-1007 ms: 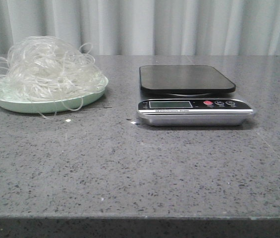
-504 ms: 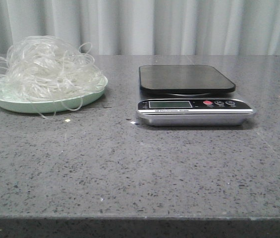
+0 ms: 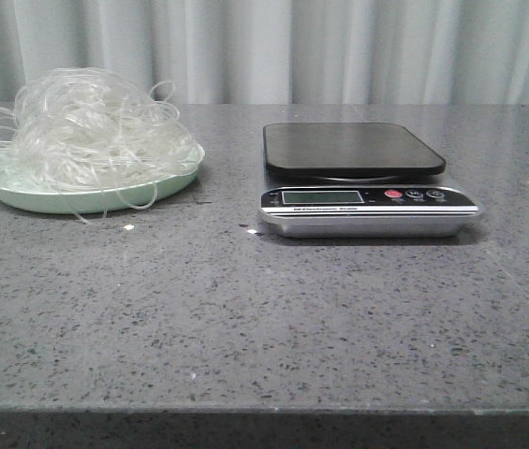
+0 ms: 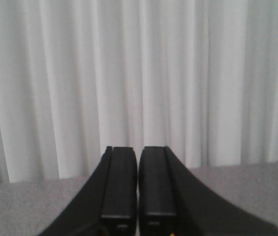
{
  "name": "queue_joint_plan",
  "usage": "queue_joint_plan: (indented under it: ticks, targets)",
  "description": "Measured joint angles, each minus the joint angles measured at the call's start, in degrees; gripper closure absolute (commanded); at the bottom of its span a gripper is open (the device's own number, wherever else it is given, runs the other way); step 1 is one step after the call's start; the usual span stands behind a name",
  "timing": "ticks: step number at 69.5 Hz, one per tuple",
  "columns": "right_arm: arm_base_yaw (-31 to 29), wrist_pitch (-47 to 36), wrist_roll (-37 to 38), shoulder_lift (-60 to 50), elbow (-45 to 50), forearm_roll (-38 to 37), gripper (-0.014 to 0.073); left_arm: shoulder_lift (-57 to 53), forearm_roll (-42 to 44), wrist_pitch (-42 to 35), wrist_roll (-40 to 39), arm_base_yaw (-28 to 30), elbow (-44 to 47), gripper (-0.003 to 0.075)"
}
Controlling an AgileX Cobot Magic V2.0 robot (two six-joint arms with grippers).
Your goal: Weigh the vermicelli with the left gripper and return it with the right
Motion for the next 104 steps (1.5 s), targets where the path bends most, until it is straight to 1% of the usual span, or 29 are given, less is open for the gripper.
queue_joint_plan:
  ticks: [1,5,6,7,8,9,10,11,12,13,14,15,16,17,18,19,20,27,28,33,34,39,48,58,74,104]
  targets:
    - [0.0,0.0,0.0,0.0,0.0,0.0,0.0442,0.0,0.0,0.0,0.0,0.0,0.0,0.0521]
    - [0.0,0.0,0.0,0.0,0.0,0.0,0.0442,3.74,0.0,2.39,0.83,-1.12,-2.04,0.0456]
    - [0.0,0.0,0.0,0.0,0.0,0.0,0.0442,5.57,0.0,3.12,1.13,-1.52,-2.83,0.042]
    - [0.0,0.0,0.0,0.0,0.0,0.0,0.0442,5.57,0.0,3.12,1.13,-1.52,-2.83,0.042]
    - [0.0,0.0,0.0,0.0,0.0,0.0,0.0442,7.37,0.0,4.03,1.3,-2.1,-3.6,0.0381]
    - [0.0,0.0,0.0,0.0,0.0,0.0,0.0442,7.37,0.0,4.03,1.3,-2.1,-3.6,0.0372]
    - [0.0,0.0,0.0,0.0,0.0,0.0,0.0442,9.58,0.0,5.18,1.39,-2.9,-4.33,0.0342]
    - [0.0,0.0,0.0,0.0,0.0,0.0,0.0442,9.58,0.0,5.18,1.39,-2.9,-4.33,0.0342]
    - [0.0,0.0,0.0,0.0,0.0,0.0,0.0442,11.3,0.0,6.04,1.42,-3.57,-5.05,0.0294]
    - [0.0,0.0,0.0,0.0,0.0,0.0,0.0442,11.3,0.0,6.04,1.42,-3.57,-5.05,0.0294]
    - [0.0,0.0,0.0,0.0,0.0,0.0,0.0442,12.98,0.0,6.85,1.52,-4.25,-5.91,0.0259]
    - [0.0,0.0,0.0,0.0,0.0,0.0,0.0442,12.98,0.0,6.85,1.52,-4.25,-5.91,0.0259]
    - [0.0,0.0,0.0,0.0,0.0,0.0,0.0442,14.66,0.0,7.79,1.58,-5.11,-6.61,0.0229]
    - [0.0,0.0,0.0,0.0,0.0,0.0,0.0442,14.66,0.0,7.79,1.58,-5.11,-6.61,0.0229]
    - [0.0,0.0,0.0,0.0,0.0,0.0,0.0442,16.68,0.0,8.65,1.67,-5.75,-7.37,0.0202]
    - [0.0,0.0,0.0,0.0,0.0,0.0,0.0442,16.68,0.0,8.65,1.67,-5.75,-7.37,0.0202]
    - [0.0,0.0,0.0,0.0,0.0,0.0,0.0442,18.27,0.0,9.58,1.74,-6.36,-8.43,0.0174]
    - [0.0,0.0,0.0,0.0,0.0,0.0,0.0442,23.5,-0.25,13.3,1.81,-7.88,-11.64,0.0124]
    - [0.0,0.0,0.0,0.0,0.0,0.0,0.0442,25.3,-0.5,15.31,1.81,-8.33,-12.91,0.0111]
    - [0.0,0.0,0.0,0.0,0.0,0.0,0.0442,28.97,-1.53,18.35,2.06,-8.58,-15.78,0.0086]
    - [0.0,0.0,0.0,0.0,0.0,0.0,0.0442,31.29,-2.34,20.48,2.41,-8.66,-17.27,0.0076]
    - [0.0,0.0,0.0,0.0,0.0,0.0,0.0442,34.51,-4.32,23.88,3.94,-8.81,-20.28,0.0064]
    - [0.0,0.0,0.0,0.0,0.0,0.0,0.0442,43.42,-11.05,32.15,10.59,-8.79,-27.05,0.0064]
    - [0.0,0.0,0.0,0.0,0.0,0.0,0.0442,51.0,-16.44,36.7,16.03,-8.79,-30.77,0.0064]
    - [0.0,0.0,0.0,0.0,0.0,0.0,0.0442,58.6,-18.33,36.78,18.87,-8.79,-31.44,0.0064]
    - [0.0,0.46,0.0,0.0,0.0,0.05,0.0442,67.36,-18.6,33.95,19.27,-8.79,-31.48,0.0069]
